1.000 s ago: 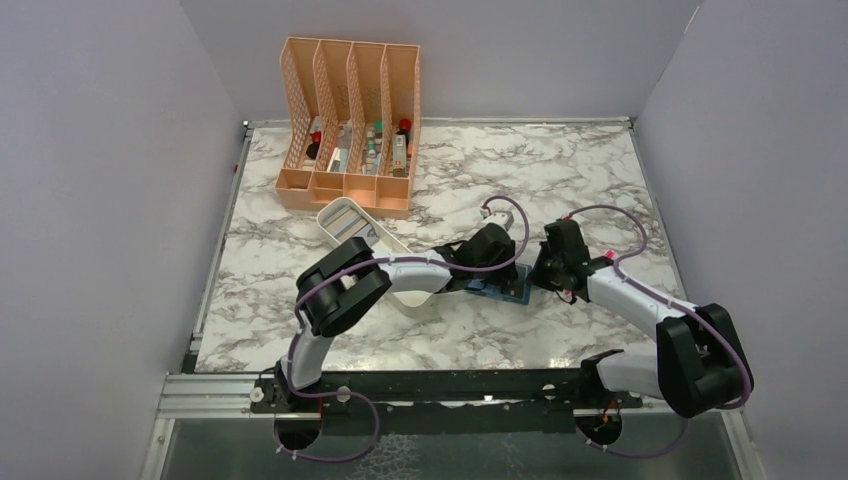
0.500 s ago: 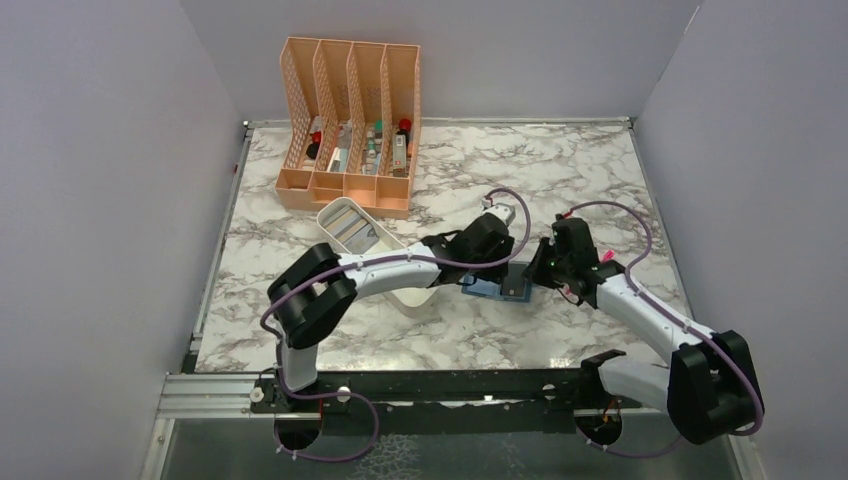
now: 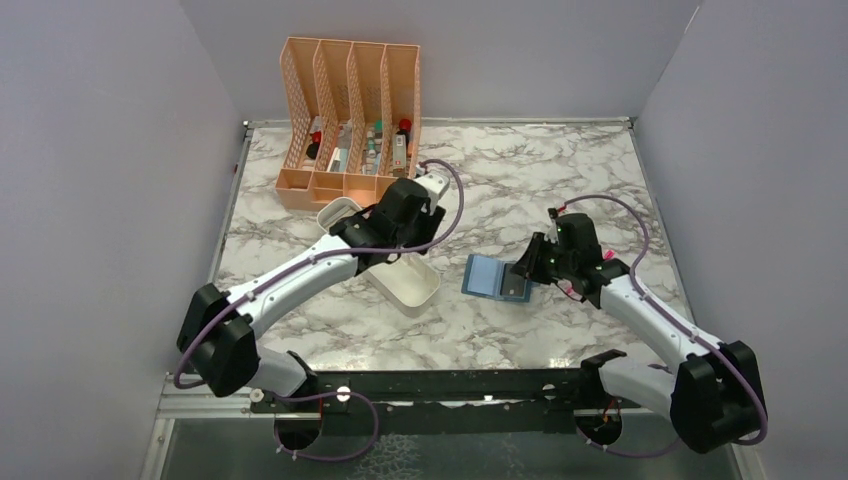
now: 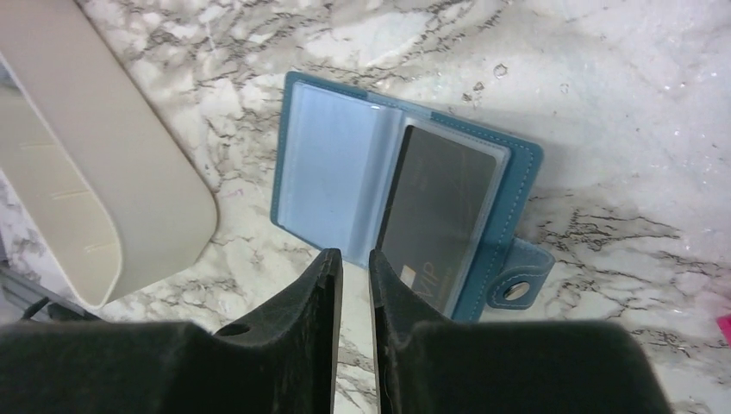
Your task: Put the credit cards into the card holder
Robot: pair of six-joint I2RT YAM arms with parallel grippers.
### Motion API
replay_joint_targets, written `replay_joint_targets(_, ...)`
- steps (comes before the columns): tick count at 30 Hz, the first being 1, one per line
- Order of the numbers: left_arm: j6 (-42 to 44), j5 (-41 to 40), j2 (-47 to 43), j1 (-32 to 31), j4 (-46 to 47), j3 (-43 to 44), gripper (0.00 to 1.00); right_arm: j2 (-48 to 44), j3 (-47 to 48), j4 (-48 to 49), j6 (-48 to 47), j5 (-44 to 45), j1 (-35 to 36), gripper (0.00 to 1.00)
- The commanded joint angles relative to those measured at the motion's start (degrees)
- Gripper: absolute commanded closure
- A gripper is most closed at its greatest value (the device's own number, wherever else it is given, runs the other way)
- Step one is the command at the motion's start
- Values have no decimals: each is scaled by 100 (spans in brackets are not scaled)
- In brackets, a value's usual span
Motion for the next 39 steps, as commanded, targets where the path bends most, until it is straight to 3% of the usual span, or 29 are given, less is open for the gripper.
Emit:
replay_joint_targets(1, 1321, -516, -482, 297, -338, -330, 41, -289, 257, 20, -123, -322, -7, 76)
replay_joint_targets(5, 1579, -638, -292, 895, -482, -408, 32, -313, 400, -34, -218, -390, -7, 75)
replay_joint_targets(9, 1793, -891, 85, 1298, -512, -415, 31, -268, 552, -192, -302, -370, -7, 75)
replay_joint_targets(17, 2356, -418, 384, 1938, -509, -269, 27, -411, 657, -286, -366, -348, -7, 75)
replay_joint_targets(31, 2529, -431, 1088, 1999, -564, -353, 24, -517, 675, -348, -321, -301, -7, 75)
replay_joint_targets(39, 2564, -977, 1493, 2003, -573, -256, 27, -580, 695, -375, -289, -273, -7, 75)
